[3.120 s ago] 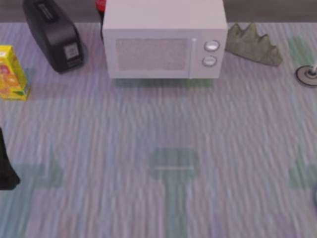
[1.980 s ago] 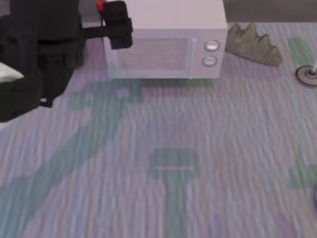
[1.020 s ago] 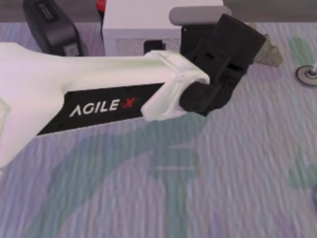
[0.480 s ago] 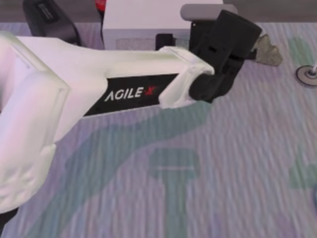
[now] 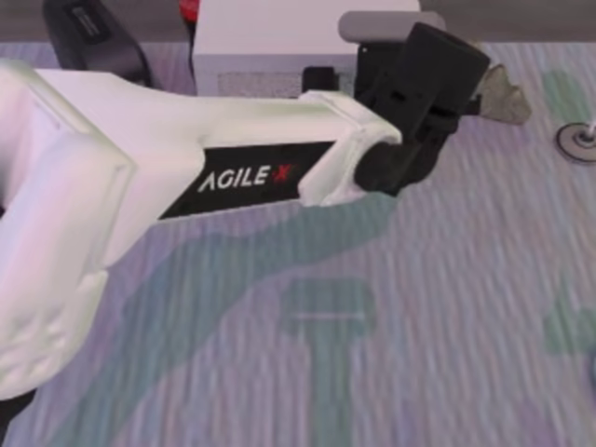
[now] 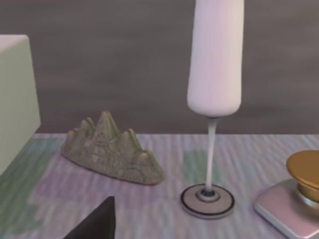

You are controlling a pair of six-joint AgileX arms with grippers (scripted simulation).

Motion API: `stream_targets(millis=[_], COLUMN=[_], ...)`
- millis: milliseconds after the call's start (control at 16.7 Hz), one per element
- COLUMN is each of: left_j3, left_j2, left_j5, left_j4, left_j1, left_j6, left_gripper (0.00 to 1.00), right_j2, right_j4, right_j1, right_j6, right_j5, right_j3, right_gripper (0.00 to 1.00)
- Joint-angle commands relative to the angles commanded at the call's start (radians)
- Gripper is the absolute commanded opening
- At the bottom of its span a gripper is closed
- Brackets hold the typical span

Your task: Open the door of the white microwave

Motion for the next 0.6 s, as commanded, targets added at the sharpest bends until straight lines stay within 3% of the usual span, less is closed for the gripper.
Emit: stream_targets(millis=[480,600], left_j3=[0.0,0.0], left_j2=[0.0,0.0], left_j5=[0.0,0.0], left_j4=[0.0,0.0], left_j1=[0.0,0.0], left_j6=[0.0,0.0], left_gripper=[0.02,0.0], right_j2=[0.0,0.0], right_j4=[0.0,0.0], right_j1=[0.0,0.0], right_j6=[0.0,0.0], right_j5=[0.0,0.0], right_j3=[0.0,0.0], right_gripper=[1.0,1.0])
